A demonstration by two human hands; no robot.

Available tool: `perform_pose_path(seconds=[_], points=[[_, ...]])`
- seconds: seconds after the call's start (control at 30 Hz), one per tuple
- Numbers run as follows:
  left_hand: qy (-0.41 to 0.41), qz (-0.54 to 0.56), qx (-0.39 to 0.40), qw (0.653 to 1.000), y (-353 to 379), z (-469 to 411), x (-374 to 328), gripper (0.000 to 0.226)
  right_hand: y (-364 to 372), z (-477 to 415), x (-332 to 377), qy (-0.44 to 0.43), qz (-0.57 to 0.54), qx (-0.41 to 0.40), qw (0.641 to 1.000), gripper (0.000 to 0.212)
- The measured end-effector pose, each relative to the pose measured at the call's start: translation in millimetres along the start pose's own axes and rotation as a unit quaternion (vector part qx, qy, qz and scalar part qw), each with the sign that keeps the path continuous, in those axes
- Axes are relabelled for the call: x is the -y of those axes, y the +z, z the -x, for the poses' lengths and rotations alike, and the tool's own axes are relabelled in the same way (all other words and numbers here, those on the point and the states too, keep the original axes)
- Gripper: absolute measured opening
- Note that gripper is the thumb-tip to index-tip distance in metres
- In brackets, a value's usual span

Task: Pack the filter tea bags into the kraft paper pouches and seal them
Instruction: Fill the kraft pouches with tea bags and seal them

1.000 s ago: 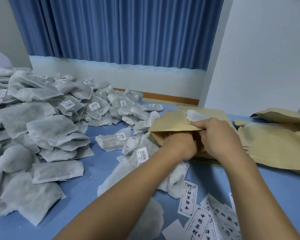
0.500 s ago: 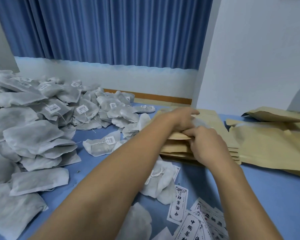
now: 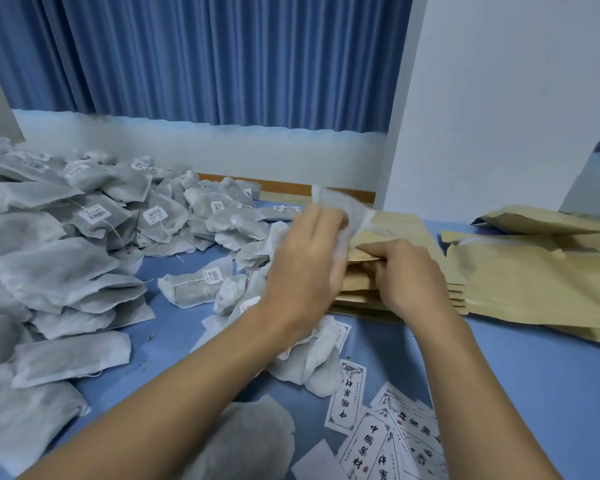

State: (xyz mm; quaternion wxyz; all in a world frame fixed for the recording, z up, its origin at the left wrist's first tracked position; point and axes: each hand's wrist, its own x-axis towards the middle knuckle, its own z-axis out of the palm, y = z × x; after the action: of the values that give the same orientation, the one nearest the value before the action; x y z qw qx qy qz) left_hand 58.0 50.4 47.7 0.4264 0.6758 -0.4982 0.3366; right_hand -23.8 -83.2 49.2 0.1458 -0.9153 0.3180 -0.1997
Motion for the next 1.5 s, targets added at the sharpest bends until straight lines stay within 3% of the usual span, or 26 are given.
perform_pose_path(seconds=[0.1, 0.17, 0.23, 0.33, 0.43, 0.57, 0.67, 0.8, 0.87, 1.0, 1.1, 1.2, 1.27, 1.3, 1.37, 1.43, 1.5], points=[[0.125, -0.051, 0.081, 0.988, -10.6, 40.9, -6.4, 0.01, -5.4, -1.9, -2.0, -0.006, -0.031, -0.003, 1.0, 0.051], [0.139, -0.088, 0.158, 0.974, -7.1, 58.1, -3.2, 0.015, -9.4, -2.4, -3.5, -0.009, -0.071, -0.008, 0.997, 0.048], [0.08, -0.089, 0.209, 0.971, 5.0, 57.8, 1.5, 0.02, -12.3, -1.9, -5.0, -0.021, -0.091, -0.006, 0.996, 0.047], [-0.069, -0.043, 0.225, 0.971, 34.6, 33.8, 12.5, 0.025, -15.1, -1.2, -4.9, -0.046, -0.099, 0.021, 0.994, 0.046], [-0.195, -0.018, 0.31, 0.93, 67.9, -0.7, 30.9, 0.043, -15.4, -4.3, -4.6, -0.058, -0.104, 0.014, 0.993, 0.034], [-0.235, -0.011, 0.386, 0.892, 83.0, -7.8, 31.5, 0.039, -8.3, -4.2, -3.6, -0.038, -0.066, -0.01, 0.997, 0.034], [-0.171, -0.005, 0.321, 0.931, 61.9, 18.0, 12.8, 0.027, -5.1, -2.4, -1.8, -0.003, -0.05, -0.034, 0.998, 0.044], [-0.143, -0.001, 0.207, 0.968, 12.6, 61.5, -17.9, 0.03, -4.4, -0.3, -0.6, 0.009, -0.046, -0.039, 0.998, 0.044], [-0.157, -0.042, 0.205, 0.965, -10.4, 80.2, -29.0, 0.031, -5.1, 0.2, -1.2, 0.009, -0.042, -0.032, 0.999, 0.045], [-0.193, -0.088, 0.336, 0.918, -26.6, 109.9, -29.3, 0.048, -6.9, 2.1, -0.5, 0.008, -0.041, -0.025, 0.999, 0.045], [-0.275, 0.029, 0.286, 0.917, -28.8, 102.3, -26.6, 0.034, -7.5, 3.8, 1.2, 0.005, -0.043, -0.027, 0.999, 0.045], [-0.289, 0.035, 0.208, 0.934, -29.8, 96.6, -19.7, 0.03, -7.9, 5.7, 2.2, -0.001, -0.04, -0.029, 0.999, 0.045], [-0.217, 0.063, 0.078, 0.971, -33.2, 89.1, -17.7, 0.032, -8.7, 5.6, 1.8, -0.007, -0.042, -0.029, 0.999, 0.045], [-0.137, 0.045, -0.001, 0.989, -33.4, 81.8, -16.2, 0.031, -9.5, 5.0, 1.7, -0.009, -0.044, -0.026, 0.999, 0.046], [0.023, -0.035, -0.141, 0.989, -28.5, 64.5, -12.6, 0.025, -11.2, 3.7, 1.5, -0.012, -0.043, -0.012, 0.999, 0.046], [0.079, -0.069, -0.16, 0.981, -15.9, 49.4, -8.5, 0.023, -13.4, 4.2, 1.6, -0.012, -0.048, 0.001, 0.999, 0.043], [0.056, -0.098, -0.055, 0.992, 0.9, 42.3, -6.9, 0.02, -16.1, 5.5, 2.8, -0.015, -0.061, 0.007, 0.998, 0.043]])
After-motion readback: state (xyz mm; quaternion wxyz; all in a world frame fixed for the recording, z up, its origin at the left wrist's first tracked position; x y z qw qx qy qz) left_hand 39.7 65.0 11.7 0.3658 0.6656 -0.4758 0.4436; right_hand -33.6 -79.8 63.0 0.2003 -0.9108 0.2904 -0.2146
